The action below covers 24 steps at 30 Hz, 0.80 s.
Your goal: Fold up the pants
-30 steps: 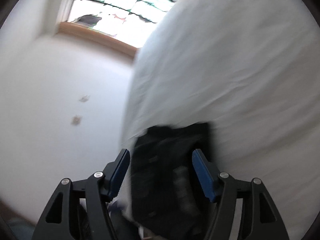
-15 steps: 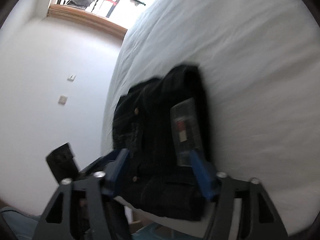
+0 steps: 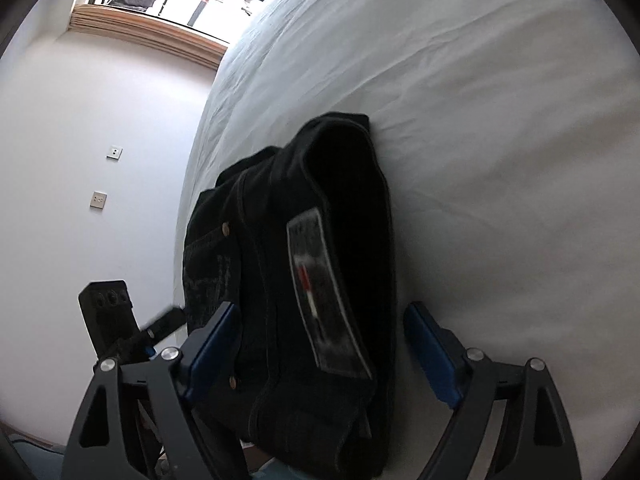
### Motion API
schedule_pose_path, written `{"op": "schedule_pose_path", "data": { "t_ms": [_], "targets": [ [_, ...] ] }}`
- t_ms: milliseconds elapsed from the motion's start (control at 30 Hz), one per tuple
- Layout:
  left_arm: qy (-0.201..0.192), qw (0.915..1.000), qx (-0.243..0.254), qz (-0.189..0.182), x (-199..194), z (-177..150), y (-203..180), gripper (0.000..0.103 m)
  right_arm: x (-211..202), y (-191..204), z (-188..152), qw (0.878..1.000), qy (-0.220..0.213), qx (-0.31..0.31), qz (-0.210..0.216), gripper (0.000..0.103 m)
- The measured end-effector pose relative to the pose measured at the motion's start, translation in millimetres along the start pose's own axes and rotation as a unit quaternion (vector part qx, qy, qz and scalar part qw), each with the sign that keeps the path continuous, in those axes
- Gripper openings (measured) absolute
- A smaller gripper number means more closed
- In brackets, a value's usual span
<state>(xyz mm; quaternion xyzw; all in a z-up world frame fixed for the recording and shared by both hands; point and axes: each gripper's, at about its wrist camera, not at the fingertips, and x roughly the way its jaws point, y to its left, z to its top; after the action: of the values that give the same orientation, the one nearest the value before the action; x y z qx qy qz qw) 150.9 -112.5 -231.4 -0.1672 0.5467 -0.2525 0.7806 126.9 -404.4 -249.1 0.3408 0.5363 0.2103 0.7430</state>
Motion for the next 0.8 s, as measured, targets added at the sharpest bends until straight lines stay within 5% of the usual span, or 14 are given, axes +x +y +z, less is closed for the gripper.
{"op": "schedule_pose_path", "data": {
  "t_ms": [100, 167, 433, 800],
  "targets": [
    [0.016, 0.9999, -0.005, -0.001, 18.3, 0.9, -4.3, 0.079, 5.9, 3.1, 7.7, 1.000, 0.001, -0.004, -0.009, 0.071],
    [0.021, 0.9997, -0.006, 0.000, 22.4, 2.5, -4.4, 0.059, 13.0, 9.4, 10.8, 0.999, 0.006, -0.018, -0.037, 0.058],
    [0.022, 0.9995, 0.024, 0.002, 12.3, 7.3, -14.9, 0.021, 12.8, 52.6, 4.5, 0.986, -0.007, -0.092, -0.139, 0.027],
    [-0.047, 0.9969, 0.060, 0.021, -66.3, 68.1, -9.9, 0.017, -0.8, 131.4, 32.1, 0.977, -0.066, -0.172, -0.112, 0.022]
  ]
}}
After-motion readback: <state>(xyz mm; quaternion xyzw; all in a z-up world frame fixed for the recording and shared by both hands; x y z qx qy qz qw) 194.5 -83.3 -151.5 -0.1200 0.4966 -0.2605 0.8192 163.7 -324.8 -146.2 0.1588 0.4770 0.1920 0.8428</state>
